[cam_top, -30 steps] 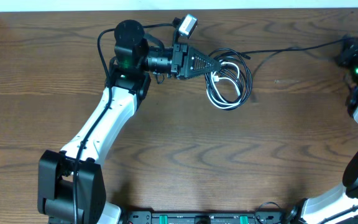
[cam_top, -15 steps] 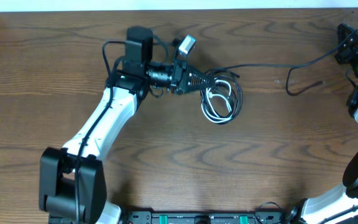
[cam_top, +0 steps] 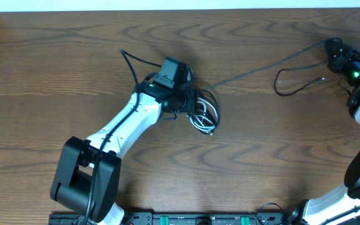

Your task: Untangle cables

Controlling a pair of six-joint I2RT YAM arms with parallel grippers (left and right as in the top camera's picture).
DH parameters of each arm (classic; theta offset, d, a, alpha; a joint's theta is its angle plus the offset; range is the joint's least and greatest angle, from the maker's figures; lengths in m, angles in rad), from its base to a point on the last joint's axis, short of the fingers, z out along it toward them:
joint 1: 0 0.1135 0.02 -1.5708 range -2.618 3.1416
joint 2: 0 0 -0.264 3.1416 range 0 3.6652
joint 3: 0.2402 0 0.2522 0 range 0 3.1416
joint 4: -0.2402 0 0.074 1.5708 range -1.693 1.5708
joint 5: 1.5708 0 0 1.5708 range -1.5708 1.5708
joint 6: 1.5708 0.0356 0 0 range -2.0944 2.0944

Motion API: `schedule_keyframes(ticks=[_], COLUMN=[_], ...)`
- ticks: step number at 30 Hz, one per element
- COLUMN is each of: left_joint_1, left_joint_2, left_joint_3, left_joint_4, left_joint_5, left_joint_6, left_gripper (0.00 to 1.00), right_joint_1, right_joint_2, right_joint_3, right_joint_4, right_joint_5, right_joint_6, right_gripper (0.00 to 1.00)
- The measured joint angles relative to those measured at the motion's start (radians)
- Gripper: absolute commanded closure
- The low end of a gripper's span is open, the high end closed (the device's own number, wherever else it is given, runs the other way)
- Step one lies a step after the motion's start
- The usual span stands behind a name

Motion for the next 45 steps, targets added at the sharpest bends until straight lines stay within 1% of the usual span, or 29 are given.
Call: schedule_keyframes(ticks=[1,2,4,8,12,15,17,20,24,27,32,34,35,36,37,38,39,40,43,45], left_joint_1=[-0.008,-0.013,-0.014,-0.003,0.023,0.046,0.060,0.070,0.068,0.069,0.063,0.053,0.045,0.039,0.036,0.032,0.029,0.029,0.046,0.063], left_joint_2=[0.000,0.000,0.000,0.000,0.000,0.000,0.000,0.000,0.000,0.018,0.139,0.201,0.235,0.257,0.259,0.264,0.272,0.277,0.279,0.281], left_joint_3=[0.000,0.000,0.000,0.006,0.060,0.108,0.121,0.122,0.122,0.121,0.121,0.119,0.117,0.118,0.123,0.125,0.125,0.125,0.129,0.138], left_joint_4=[-0.008,-0.021,-0.040,-0.113,-0.208,-0.235,-0.244,-0.253,-0.238,-0.205,-0.135,-0.128,-0.129,-0.137,-0.134,-0.134,-0.141,-0.146,-0.193,-0.301], left_joint_5=[-0.071,-0.134,-0.245,-0.359,-0.403,-0.413,-0.370,-0.256,-0.169,-0.117,0.058,0.113,0.135,0.166,0.179,0.186,0.194,0.203,0.211,0.174], left_joint_6=[-0.001,0.000,0.003,-0.001,-0.001,-0.001,-0.001,-0.008,-0.073,-0.146,-0.212,-0.224,-0.232,-0.237,-0.237,-0.239,-0.237,-0.229,-0.189,-0.148], left_gripper=[0.53,0.45,0.37,0.33,0.29,0.28,0.28,0.27,0.28,0.28,0.28,0.37,0.50,0.61,0.71,0.79,0.81,0.86,0.86,0.86], right_joint_1=[0.003,0.003,0.003,0.001,-0.006,-0.011,-0.011,-0.011,-0.006,0.008,0.032,0.034,0.034,0.034,0.034,0.034,0.034,0.033,0.026,0.013], right_joint_2=[0.000,0.000,0.000,0.000,0.000,0.000,0.000,0.000,0.000,0.000,0.000,0.000,0.000,0.000,0.000,0.000,0.000,0.000,0.000,0.000], right_joint_3=[0.000,0.000,0.000,0.000,0.000,0.002,0.011,0.045,0.074,0.076,0.077,0.077,0.077,0.077,0.077,0.077,0.077,0.077,0.077,0.078], right_joint_4=[-0.019,-0.034,-0.066,-0.105,-0.115,-0.120,-0.132,-0.143,-0.151,-0.213,-0.346,-0.391,-0.412,-0.423,-0.434,-0.441,-0.442,-0.445,-0.472,-0.504], right_joint_5=[0.002,0.003,0.005,0.011,0.015,0.018,0.019,0.018,0.018,0.020,0.039,0.058,0.069,0.076,0.084,0.092,0.099,0.106,0.143,0.177], right_joint_6=[-0.004,-0.011,-0.028,-0.057,-0.068,-0.063,-0.051,-0.028,-0.009,-0.011,-0.064,-0.093,-0.115,-0.132,-0.153,-0.170,-0.184,-0.195,-0.221,-0.231], right_gripper=[0.99,0.99,0.99,0.99,0.99,0.99,0.99,0.99,0.98,0.98,0.98,0.99,0.99,0.99,0.99,0.99,0.99,0.99,0.99,0.99])
